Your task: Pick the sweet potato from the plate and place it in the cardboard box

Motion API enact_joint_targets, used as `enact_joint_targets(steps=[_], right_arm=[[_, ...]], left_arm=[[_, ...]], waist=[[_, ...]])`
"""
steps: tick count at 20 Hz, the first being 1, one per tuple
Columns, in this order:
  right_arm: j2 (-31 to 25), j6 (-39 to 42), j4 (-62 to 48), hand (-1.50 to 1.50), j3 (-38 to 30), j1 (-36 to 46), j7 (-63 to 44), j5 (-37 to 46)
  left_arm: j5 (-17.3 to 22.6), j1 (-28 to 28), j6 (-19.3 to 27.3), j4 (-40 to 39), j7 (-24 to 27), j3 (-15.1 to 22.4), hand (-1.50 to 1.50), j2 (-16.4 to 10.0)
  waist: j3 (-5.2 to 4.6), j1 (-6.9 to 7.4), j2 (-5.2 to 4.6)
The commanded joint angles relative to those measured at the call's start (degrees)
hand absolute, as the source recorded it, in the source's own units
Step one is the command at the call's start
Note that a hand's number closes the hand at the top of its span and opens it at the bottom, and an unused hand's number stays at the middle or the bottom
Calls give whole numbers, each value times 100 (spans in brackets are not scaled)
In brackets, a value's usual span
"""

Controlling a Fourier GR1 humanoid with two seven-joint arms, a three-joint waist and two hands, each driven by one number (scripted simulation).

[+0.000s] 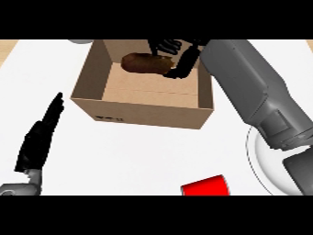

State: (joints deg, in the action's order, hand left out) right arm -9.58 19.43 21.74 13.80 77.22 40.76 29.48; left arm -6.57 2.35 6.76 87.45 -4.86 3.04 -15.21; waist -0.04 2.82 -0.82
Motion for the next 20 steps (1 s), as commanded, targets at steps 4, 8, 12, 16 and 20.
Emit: enact_joint_targets(steps=[4,8,12,16,20], right_arm=[[794,-459,-801,-150,38,9,-541,284],[817,-420,-996,-150,-38,83,-321,340],[952,-578,-1108,-150,-271,-90,-235,-28],[956,-599,-1094,-150,-1035,-137,-560,-962],[718,-163,-1296,-150,-1713,7,-625,-1451]], left_arm=[[109,75,-161,-324,239,-194,0,-51],[65,-57,-126,-141,194,-261,0,-68],[34,77,-189,-398,311,-210,0,-15],[-84,323,-125,-3,-125,-35,0,56],[-120,-246,-28,-1,143,12,0,175]], waist=[[-4,-34,-17],[1,-46,-1],[-1,48,-43],[5,204,-52],[5,56,-21]])
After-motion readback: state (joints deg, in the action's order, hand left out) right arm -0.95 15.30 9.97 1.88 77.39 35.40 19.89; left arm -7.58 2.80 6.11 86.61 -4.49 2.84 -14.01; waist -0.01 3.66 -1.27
